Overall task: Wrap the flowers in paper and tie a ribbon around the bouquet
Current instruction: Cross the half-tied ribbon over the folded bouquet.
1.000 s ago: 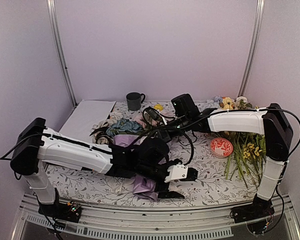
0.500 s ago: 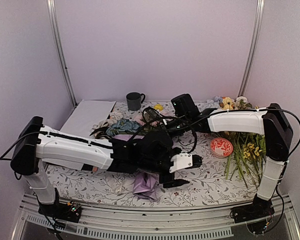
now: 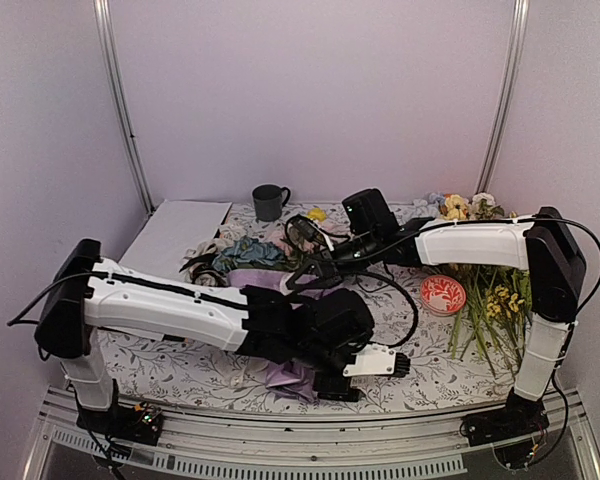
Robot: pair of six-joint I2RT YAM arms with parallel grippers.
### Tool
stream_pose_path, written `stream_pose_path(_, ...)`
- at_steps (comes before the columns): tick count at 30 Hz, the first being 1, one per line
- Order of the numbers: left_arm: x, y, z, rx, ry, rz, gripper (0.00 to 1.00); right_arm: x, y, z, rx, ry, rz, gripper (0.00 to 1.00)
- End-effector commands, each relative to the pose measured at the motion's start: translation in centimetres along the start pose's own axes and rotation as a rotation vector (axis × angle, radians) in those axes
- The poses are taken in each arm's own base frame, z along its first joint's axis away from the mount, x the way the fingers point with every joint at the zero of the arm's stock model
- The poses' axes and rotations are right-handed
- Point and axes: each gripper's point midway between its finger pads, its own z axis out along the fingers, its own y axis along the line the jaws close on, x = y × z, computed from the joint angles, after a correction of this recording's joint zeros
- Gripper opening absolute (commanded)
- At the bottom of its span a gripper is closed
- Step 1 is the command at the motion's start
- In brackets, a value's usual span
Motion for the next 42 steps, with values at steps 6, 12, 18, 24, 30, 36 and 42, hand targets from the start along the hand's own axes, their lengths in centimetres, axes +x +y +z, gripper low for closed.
stream_pose_path(6, 1.4, 10.5, -18.2, -0.470, -0.731, -0.577, 0.48, -0.2, 1.6, 1.0, -0.059, -0.020, -0.008, 0.00)
stream_pose_path(12, 12.6, 11.0, -19.2, -0.635, -0.781, -0.943, 0.74, 0.0, 2.1, 1.6, -0.077, -0.046, 0.029, 0.00)
stream_pose_path(18, 14.2, 10.6, -16.3, -0.553, -0.746, -0.949, 0.87, -0.2, 3.2, 2.5, -0.089, -0.061, 0.033, 0.00)
stream_pose_path(24, 14.4, 11.6, -15.6, -0.514, -0.783, -0.939, 0.85, -0.5, 3.8, 2.8, -0.114, -0.067, 0.049, 0.00)
stream_pose_path(30, 12.7, 10.3, -15.8, -0.417, -0.837, -0.835, 0.71, 0.0, 3.6, 3.0, -0.114, -0.053, 0.050, 0.00)
stream_pose_path(36, 12.5, 8.6, -16.4, -0.366, -0.832, -0.741, 0.62, 0.5, 4.5, 2.9, -0.164, -0.021, 0.006, 0.00)
stream_pose_path(42, 13.1, 8.7, -15.9, -0.329, -0.793, -0.734, 0.46, 0.9, 5.2, 2.7, -0.196, 0.004, -0.043, 0.00)
